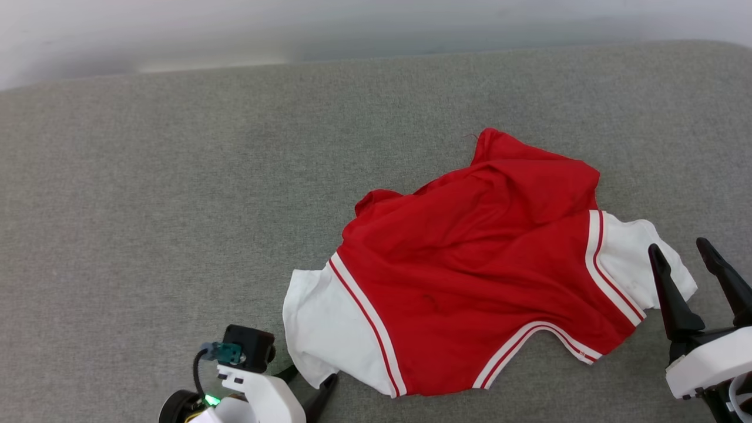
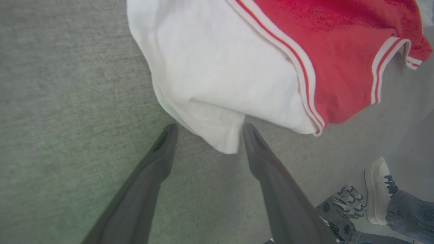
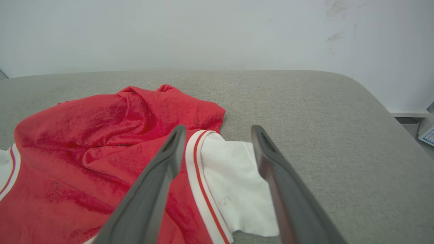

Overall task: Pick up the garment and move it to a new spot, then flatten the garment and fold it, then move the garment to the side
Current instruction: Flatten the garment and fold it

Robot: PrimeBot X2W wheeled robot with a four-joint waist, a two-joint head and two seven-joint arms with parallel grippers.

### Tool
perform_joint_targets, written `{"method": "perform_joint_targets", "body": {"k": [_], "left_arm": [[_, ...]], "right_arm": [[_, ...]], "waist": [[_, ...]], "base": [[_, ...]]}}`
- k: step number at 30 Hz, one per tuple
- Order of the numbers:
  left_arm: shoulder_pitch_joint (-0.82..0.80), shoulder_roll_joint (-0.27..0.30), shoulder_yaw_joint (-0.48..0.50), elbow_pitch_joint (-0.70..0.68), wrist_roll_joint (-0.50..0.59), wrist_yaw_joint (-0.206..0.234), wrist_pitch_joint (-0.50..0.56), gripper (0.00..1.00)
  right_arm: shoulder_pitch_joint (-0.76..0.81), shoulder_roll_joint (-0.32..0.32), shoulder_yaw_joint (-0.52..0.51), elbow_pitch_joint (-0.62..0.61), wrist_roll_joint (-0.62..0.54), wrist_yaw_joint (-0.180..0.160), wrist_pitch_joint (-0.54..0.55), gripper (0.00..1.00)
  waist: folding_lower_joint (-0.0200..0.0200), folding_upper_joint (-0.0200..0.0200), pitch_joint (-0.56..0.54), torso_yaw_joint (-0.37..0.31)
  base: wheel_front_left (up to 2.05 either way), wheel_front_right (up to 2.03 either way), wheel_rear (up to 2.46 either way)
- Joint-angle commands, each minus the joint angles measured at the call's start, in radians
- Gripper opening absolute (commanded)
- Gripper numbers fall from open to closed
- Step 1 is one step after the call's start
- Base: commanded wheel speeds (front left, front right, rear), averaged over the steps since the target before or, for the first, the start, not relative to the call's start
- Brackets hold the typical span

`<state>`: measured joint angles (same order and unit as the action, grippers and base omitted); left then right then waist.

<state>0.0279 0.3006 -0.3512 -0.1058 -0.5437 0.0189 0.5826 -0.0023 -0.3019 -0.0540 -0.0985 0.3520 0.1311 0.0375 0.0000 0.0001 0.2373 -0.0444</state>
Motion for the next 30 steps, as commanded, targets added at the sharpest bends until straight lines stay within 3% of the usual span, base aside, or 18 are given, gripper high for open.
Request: {"method": "perform_joint_targets", "body": {"k": [1, 7, 8, 9, 10, 14, 21, 30], "left_arm": [[-0.012, -0.002, -0.006, 0.018, 0.005, 0.003, 0.005, 1.00], [-0.036, 0.004, -0.024, 0.119, 0.036, 0.009, 0.010, 1.00], [-0.037, 0.005, -0.031, 0.137, 0.041, 0.008, 0.016, 0.93], [-0.037, 0.009, -0.039, 0.156, 0.047, 0.004, 0.023, 0.44], [-0.037, 0.014, -0.049, 0.174, 0.049, 0.001, 0.033, 0.00], [-0.031, 0.008, -0.067, 0.209, 0.052, -0.009, 0.021, 0.00], [-0.012, 0.046, 0.012, 0.151, 0.036, 0.015, -0.070, 0.00], [0.033, 0.105, 0.121, -0.061, 0.040, 0.057, -0.158, 0.00]], "right_arm": [[-0.021, 0.002, 0.001, 0.002, 0.001, -0.001, -0.004, 1.00], [-0.026, -0.002, 0.013, 0.019, -0.001, -0.001, -0.015, 1.00], [-0.028, -0.002, 0.015, 0.022, -0.002, -0.001, -0.017, 1.00], [-0.029, -0.003, 0.019, 0.024, -0.002, -0.001, -0.017, 1.00], [-0.031, -0.006, 0.022, 0.026, -0.004, -0.001, -0.017, 1.00], [-0.028, -0.015, 0.030, 0.039, -0.007, -0.001, -0.010, 1.00], [0.001, -0.037, 0.026, 0.054, -0.016, -0.001, 0.036, 1.00], [0.045, -0.056, -0.054, 0.094, -0.089, -0.001, 0.281, 1.00]], "waist": [[0.0000, -0.0001, 0.009, -0.004], [0.0000, -0.0001, 0.027, -0.008], [0.0000, -0.0001, 0.028, -0.007], [0.0000, -0.0001, 0.029, -0.007], [0.0000, -0.0001, 0.028, -0.006], [0.0000, -0.0001, 0.010, 0.003], [0.0000, -0.0001, -0.056, 0.034], [0.0000, -0.0001, -0.092, 0.081]], "base": [[0.00, 0.00, 0.00], [0.00, 0.00, 0.00], [0.00, 0.00, 0.00], [0.00, 0.00, 0.00], [0.00, 0.00, 0.00], [0.00, 0.00, 0.00], [0.00, 0.00, 0.00], [0.00, 0.00, 0.00]]}}
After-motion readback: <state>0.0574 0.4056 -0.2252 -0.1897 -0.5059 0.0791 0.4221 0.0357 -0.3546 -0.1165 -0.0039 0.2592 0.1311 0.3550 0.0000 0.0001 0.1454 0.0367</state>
